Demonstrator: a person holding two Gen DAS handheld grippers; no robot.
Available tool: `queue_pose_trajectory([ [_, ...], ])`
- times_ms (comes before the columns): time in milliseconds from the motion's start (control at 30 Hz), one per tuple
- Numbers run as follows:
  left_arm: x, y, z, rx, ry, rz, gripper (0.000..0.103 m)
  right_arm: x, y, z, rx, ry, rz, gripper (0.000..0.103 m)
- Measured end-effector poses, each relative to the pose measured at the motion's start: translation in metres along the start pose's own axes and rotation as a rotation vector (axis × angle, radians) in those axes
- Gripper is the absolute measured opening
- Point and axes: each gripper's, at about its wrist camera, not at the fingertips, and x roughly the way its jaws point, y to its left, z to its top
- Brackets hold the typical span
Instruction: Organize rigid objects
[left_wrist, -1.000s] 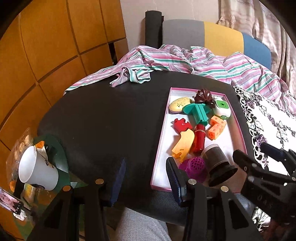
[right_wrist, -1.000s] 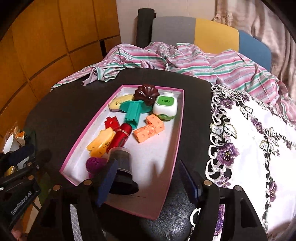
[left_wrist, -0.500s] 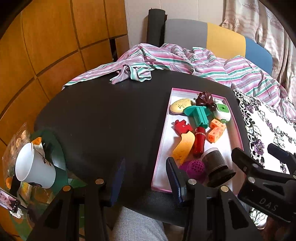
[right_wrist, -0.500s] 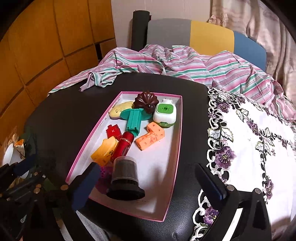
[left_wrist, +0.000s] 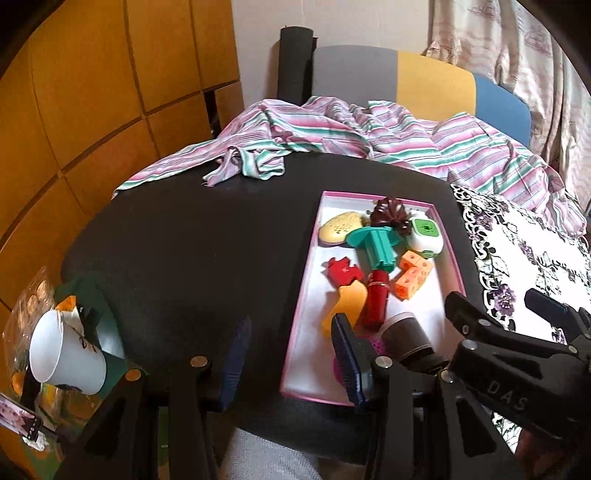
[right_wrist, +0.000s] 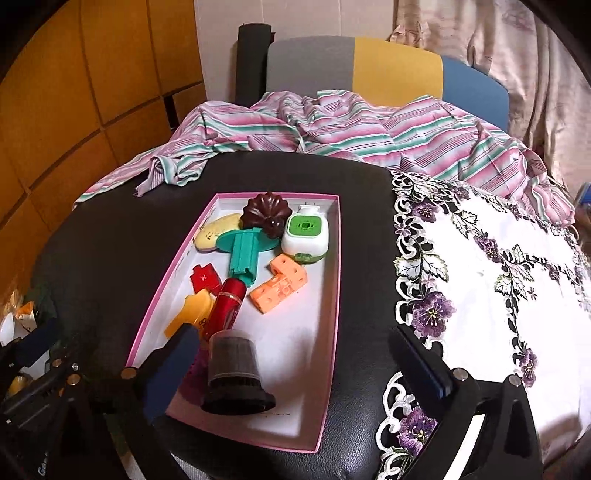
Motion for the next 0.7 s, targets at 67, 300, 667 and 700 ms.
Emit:
queue_pose_trajectory([
  [67,0.001,-0.004,0.001,0.012,-0.001,-0.001,0.045,0.0,-0.002,0.001,0.003,0.002,-0.009,0.103],
  [300,0.002,-0.012,0.001,0.042,0.003,0.002,0.045,0.002,-0.007,0.003,0.012,-0.002,-0.034,0.103],
  [667,0.001,-0.018,0.0,0.067,-0.003,0.01,0.045,0.003,-0.011,0.005,0.024,-0.004,-0.045,0.103],
  [700,0.001,-0.018,0.0,0.068,-0.007,0.01,0.045,0.003,-0.011,0.005,0.026,-0.005,-0.047,0.103],
])
